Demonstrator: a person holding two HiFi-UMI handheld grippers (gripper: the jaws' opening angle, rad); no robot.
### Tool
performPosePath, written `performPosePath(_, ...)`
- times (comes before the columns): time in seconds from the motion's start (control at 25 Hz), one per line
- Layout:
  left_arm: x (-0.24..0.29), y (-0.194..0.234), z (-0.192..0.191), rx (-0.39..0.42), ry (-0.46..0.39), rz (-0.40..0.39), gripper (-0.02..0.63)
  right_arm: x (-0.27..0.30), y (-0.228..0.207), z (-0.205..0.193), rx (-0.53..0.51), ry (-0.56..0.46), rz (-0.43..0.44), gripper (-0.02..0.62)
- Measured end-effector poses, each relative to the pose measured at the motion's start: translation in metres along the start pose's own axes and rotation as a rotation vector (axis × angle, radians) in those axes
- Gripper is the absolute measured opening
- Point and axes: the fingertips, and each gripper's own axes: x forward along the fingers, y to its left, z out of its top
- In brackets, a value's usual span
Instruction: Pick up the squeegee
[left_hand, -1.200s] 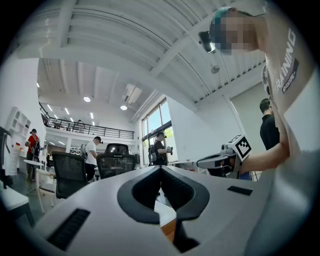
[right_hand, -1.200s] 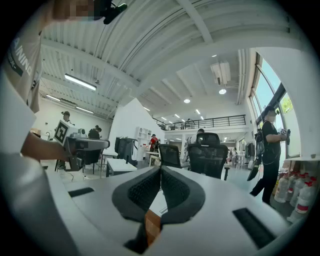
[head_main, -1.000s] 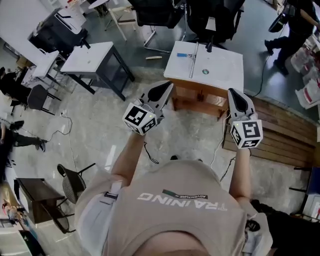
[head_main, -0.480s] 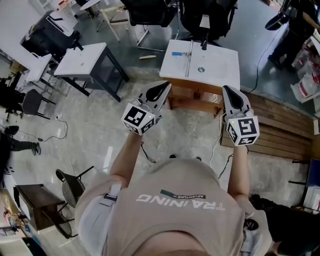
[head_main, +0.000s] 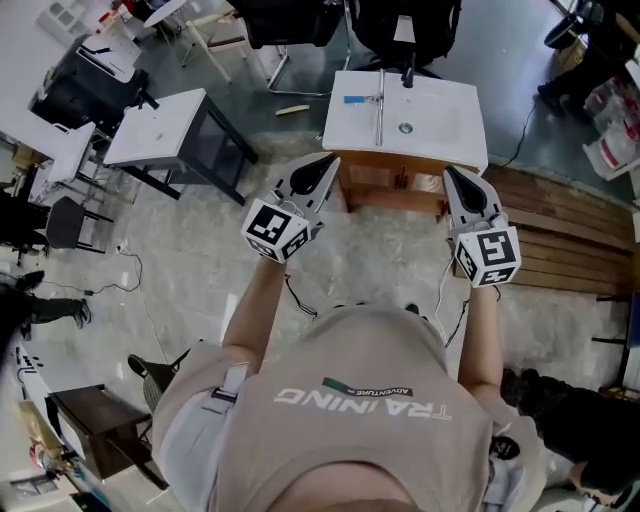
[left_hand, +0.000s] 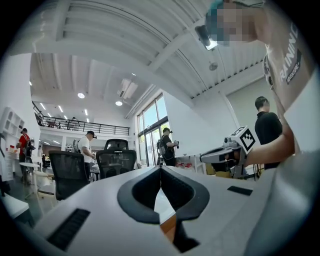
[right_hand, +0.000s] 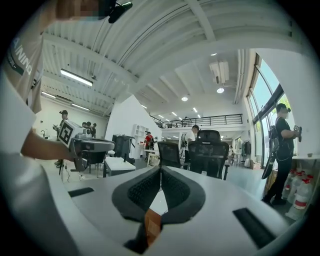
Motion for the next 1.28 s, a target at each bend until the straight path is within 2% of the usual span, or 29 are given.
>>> performPosePath(0.28,-0.006,0.014,-0.02,-0.053,-0.006,-0.042,0.014,0.005,0.01,-0.008,0.015,0.012,-0.052,0.031)
performPosePath(0.48,-0.005,0.021,-0.028,-0.072,-0.003,-0.044,0.014,0.007,0.01,-0.012,0.014,0.033,-0.067,0.031)
performPosePath(0.64,0.002,0.025,-0.041,-0.117,0.001,-0.037,0.014,0.014,0.003,-0.015,0.017,0.037,-0.066,0.031)
performPosePath(0.96,0.014,0.039,-0.059,-0.136,0.038,0.012,0.014,0.04,-0.018,-0.035,0.039,0.051,-0.019,0.031)
performPosePath(1.28,0.068,0.055,-0.057,-0.111,0.033,0.018,0.014,0.068,-0.069,-0.041,0.052,0.032,-0.007,0.031)
